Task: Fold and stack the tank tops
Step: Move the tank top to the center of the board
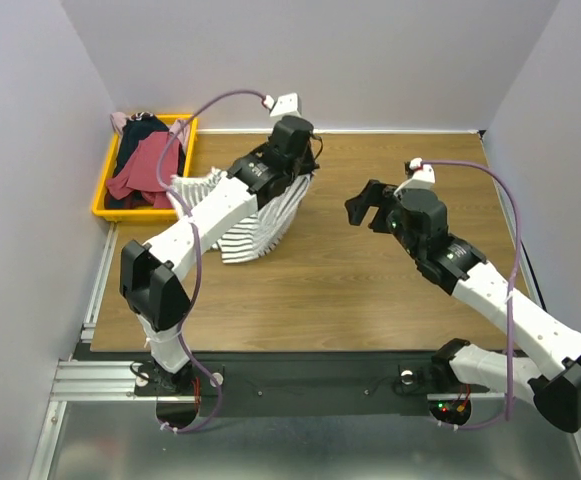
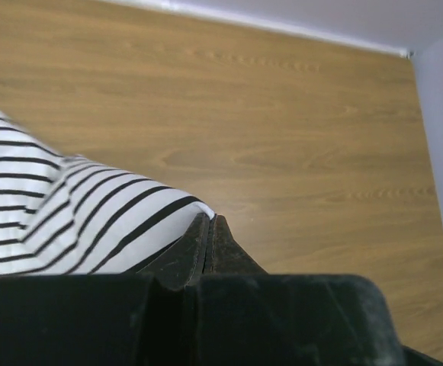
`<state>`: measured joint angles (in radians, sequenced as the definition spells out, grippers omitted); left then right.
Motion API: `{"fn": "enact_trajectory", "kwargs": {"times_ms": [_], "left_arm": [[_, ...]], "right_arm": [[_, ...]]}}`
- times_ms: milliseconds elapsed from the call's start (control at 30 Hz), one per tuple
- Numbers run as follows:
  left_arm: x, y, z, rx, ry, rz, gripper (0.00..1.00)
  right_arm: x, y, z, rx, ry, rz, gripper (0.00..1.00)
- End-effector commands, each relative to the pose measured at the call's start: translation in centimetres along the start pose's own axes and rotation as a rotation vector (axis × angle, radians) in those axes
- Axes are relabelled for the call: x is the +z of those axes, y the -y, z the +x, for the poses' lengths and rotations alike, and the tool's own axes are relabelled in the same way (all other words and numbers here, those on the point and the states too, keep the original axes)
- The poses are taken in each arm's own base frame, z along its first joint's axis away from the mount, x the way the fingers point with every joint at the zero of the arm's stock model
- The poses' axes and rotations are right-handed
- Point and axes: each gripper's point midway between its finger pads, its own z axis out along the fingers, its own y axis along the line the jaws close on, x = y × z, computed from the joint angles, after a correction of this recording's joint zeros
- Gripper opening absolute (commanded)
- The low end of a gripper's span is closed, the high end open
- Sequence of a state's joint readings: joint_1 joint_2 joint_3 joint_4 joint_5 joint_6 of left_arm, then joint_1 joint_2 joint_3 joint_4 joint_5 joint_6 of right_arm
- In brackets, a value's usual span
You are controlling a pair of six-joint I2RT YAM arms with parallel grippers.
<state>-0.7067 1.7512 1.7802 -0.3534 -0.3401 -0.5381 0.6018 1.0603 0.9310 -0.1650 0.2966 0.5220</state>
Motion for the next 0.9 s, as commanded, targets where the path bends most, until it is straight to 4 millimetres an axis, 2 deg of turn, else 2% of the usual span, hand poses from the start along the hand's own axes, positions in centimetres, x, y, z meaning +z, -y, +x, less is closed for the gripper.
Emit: {"fn": "enact_trajectory", "kwargs": {"times_ms": [0, 33, 67, 100, 233, 267, 300, 367, 433, 467, 500, 533, 567, 600, 633, 667, 700, 733, 767, 800, 833, 867], "left_arm": [[1.0, 1.2, 5.0, -0.069, -0.089, 0.098, 0.00], [0.9, 2.6, 6.1, -0.065, -0.098, 0.140, 0.00], [1.0, 2.8, 7.4, -0.057, -0.123, 0.149, 0.00], [0.7, 4.0, 8.3, -0.047, -0.138, 0.174, 0.00], [1.7, 5.2, 11.5, -0.030, -0.201, 0.207, 0.02], [1.8, 5.4, 11.9, -0.029, -0.217, 0.218, 0.12], [1.9, 5.4, 12.1, -0.029, -0.220, 0.222, 0.35], [1.5, 4.6, 12.7, -0.027, -0.222, 0.204, 0.55], [1.2, 3.4, 12.2, -0.036, -0.182, 0.161, 0.67], [0.3, 3.0, 11.0, -0.056, -0.152, 0.154, 0.68], [0.3, 1.0, 11.4, -0.057, -0.141, 0.097, 0.70], [-0.8, 0.4, 10.1, -0.082, -0.110, 0.089, 0.70], [-1.0, -1.5, 11.2, -0.105, -0.124, 0.044, 0.70], [-1.1, -3.3, 10.9, -0.131, -0.109, 0.002, 0.70], [-2.4, -4.1, 9.6, -0.161, -0.079, 0.002, 0.70], [-2.7, -6.4, 11.1, -0.181, -0.094, -0.049, 0.69], [-4.0, -7.8, 9.7, -0.222, -0.056, -0.061, 0.65], [-4.6, -8.9, 10.0, -0.236, -0.052, -0.078, 0.63], [-5.1, -11.3, 11.9, -0.237, -0.070, -0.129, 0.63], [-5.6, -12.6, 12.4, -0.253, -0.068, -0.155, 0.61], [-6.8, -13.7, 12.0, -0.300, -0.047, -0.166, 0.54], [-7.1, -15.8, 14.0, -0.314, -0.068, -0.212, 0.50]], "right_arm": [[-0.3, 1.8, 1.5, 0.014, -0.001, 0.046, 1.00], [-0.4, 2.1, 1.9, 0.022, -0.004, 0.053, 1.00], [-0.4, 2.4, 2.3, 0.034, -0.009, 0.059, 1.00], [-0.4, 2.9, 3.4, 0.033, -0.030, 0.069, 1.00], [-0.4, 4.0, 5.7, 0.047, -0.078, 0.087, 1.00], [-0.4, 4.2, 6.2, 0.047, -0.086, 0.089, 1.00], [-0.5, 4.3, 6.3, 0.048, -0.088, 0.090, 1.00], [-0.5, 4.7, 6.9, 0.048, -0.099, 0.100, 1.00], [-0.3, 5.0, 7.4, 0.044, -0.109, 0.113, 1.00], [-0.1, 5.1, 7.7, 0.040, -0.121, 0.119, 1.00], [0.1, 5.1, 7.6, 0.039, -0.118, 0.126, 1.00], [0.6, 5.3, 8.2, 0.037, -0.136, 0.143, 1.00], [0.9, 5.5, 8.4, 0.037, -0.139, 0.156, 1.00], [1.2, 5.6, 8.1, 0.034, -0.132, 0.170, 0.99], [1.5, 5.8, 8.4, 0.029, -0.138, 0.184, 0.98], [1.9, 6.4, 8.7, 0.015, -0.143, 0.218, 0.97], [2.2, 6.7, 8.7, 0.011, -0.138, 0.237, 0.96], [2.4, 7.1, 8.8, 0.005, -0.136, 0.259, 0.95], [2.6, 7.6, 9.2, -0.005, -0.142, 0.282, 0.93], [2.7, 8.4, 9.0, -0.013, -0.125, 0.319, 0.92], [2.9, 8.9, 9.1, -0.015, -0.124, 0.338, 0.90], [3.3, 9.8, 9.3, -0.009, -0.138, 0.362, 0.86]]}}
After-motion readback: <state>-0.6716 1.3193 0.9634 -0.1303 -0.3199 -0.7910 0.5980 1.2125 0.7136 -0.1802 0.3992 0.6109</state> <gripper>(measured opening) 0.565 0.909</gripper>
